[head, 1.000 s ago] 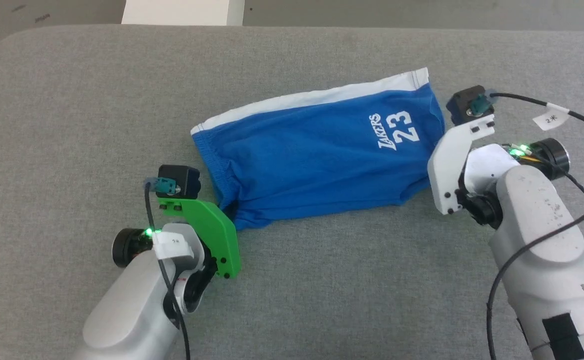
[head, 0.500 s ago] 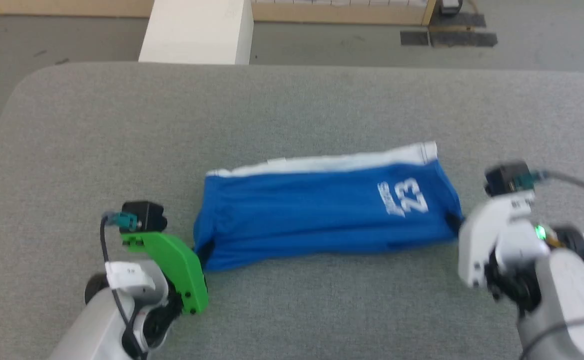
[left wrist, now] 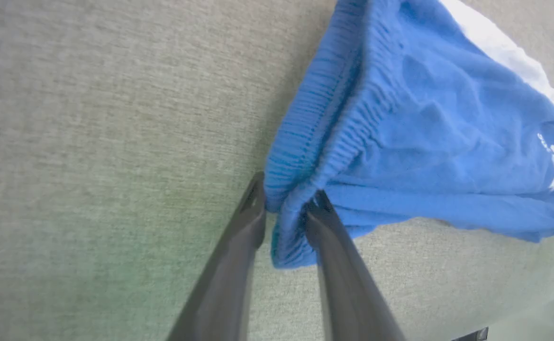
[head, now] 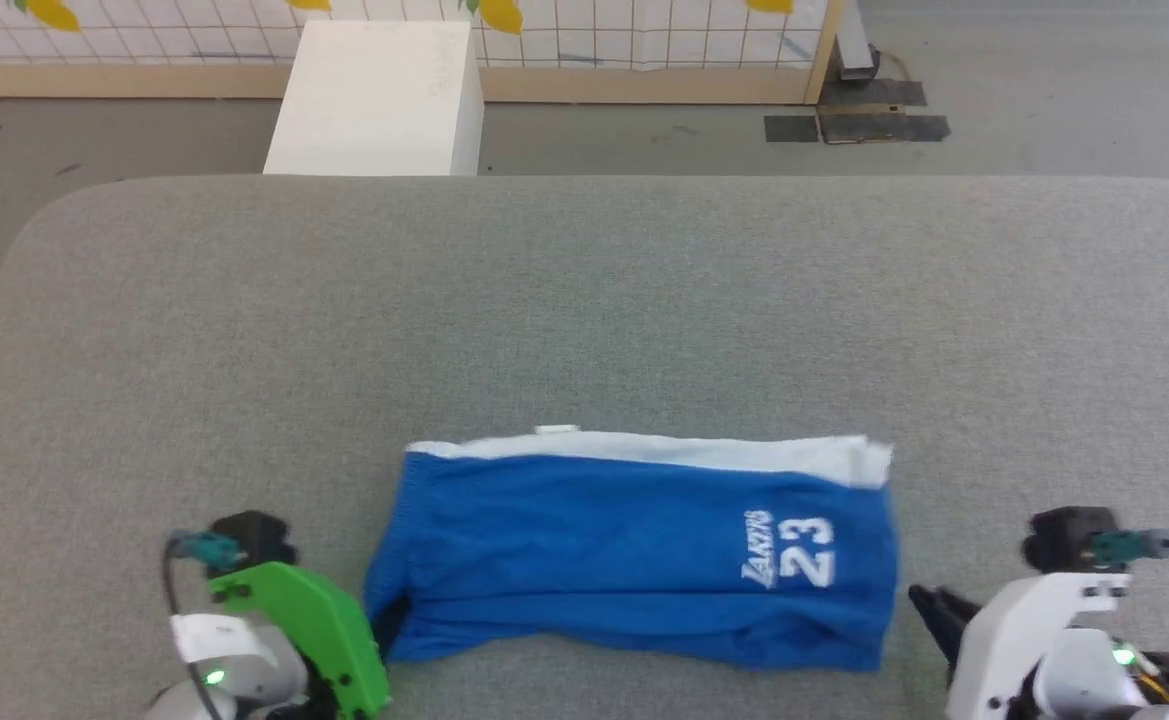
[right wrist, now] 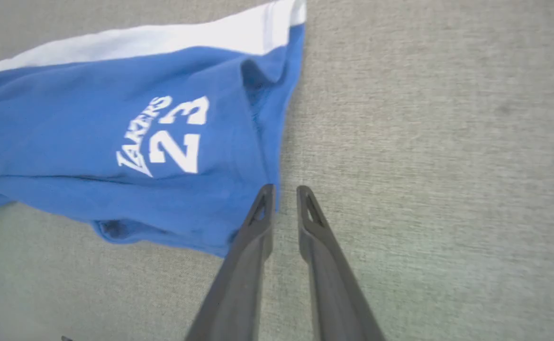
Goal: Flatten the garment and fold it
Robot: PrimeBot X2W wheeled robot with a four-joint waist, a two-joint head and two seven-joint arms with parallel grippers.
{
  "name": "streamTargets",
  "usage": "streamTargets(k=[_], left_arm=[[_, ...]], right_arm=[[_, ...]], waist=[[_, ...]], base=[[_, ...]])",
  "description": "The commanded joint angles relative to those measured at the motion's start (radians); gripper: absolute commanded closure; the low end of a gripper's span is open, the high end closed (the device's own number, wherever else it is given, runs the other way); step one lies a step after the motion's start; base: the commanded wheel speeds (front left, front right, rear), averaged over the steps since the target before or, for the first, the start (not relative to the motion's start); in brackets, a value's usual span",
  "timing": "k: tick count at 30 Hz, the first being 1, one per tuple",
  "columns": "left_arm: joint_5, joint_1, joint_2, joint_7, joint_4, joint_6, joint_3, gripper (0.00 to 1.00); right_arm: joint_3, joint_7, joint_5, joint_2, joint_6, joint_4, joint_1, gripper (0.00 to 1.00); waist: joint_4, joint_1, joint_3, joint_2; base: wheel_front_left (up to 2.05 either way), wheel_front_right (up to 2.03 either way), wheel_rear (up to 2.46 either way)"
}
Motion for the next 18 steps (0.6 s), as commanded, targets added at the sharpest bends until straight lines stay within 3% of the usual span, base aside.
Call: streamTargets(k=[1, 6, 11, 14, 18], left_arm=[[-0.011, 0.021, 0.023, -0.007, -0.004, 0.018, 0.027, 0.0], [-0.059, 0.056, 0.03, -0.033, -0.088, 0.03, 0.095, 0.0], [-0.081, 0.073, 0.042, -0.084, -0.177, 0.04, 0.173, 0.0], [-0.025, 0.049, 0.057, -0.188, -0.192, 0.033, 0.221, 0.0], [0.092, 0.003, 0.065, -0.385, -0.151, -0.035, 0.229, 0.0]], right_arm=[[-0.019, -0.018, 0.019, -0.011, -0.002, -0.01, 0.01, 0.0], [-0.051, -0.032, 0.1, -0.01, -0.002, -0.043, 0.014, 0.0], [-0.084, 0.007, 0.087, -0.01, -0.002, -0.065, -0.029, 0.0], [-0.074, 0.043, 0.073, -0.014, -0.002, -0.039, -0.078, 0.0], [-0.039, 0.088, 0.065, -0.027, -0.002, 0.023, -0.142, 0.0]], waist=[[-0.005, 0.0, -0.006, 0.0], [-0.006, 0.0, -0.013, 0.0], [-0.006, 0.0, -0.006, 0.0], [-0.003, 0.0, 0.006, 0.0], [0.006, 0.0, 0.03, 0.0]], base=[[0.0, 0.0, 0.0], [0.0, 0.0, 0.0], [0.0, 0.0, 0.0], [0.0, 0.0, 0.0], [0.0, 0.0, 0.0]])
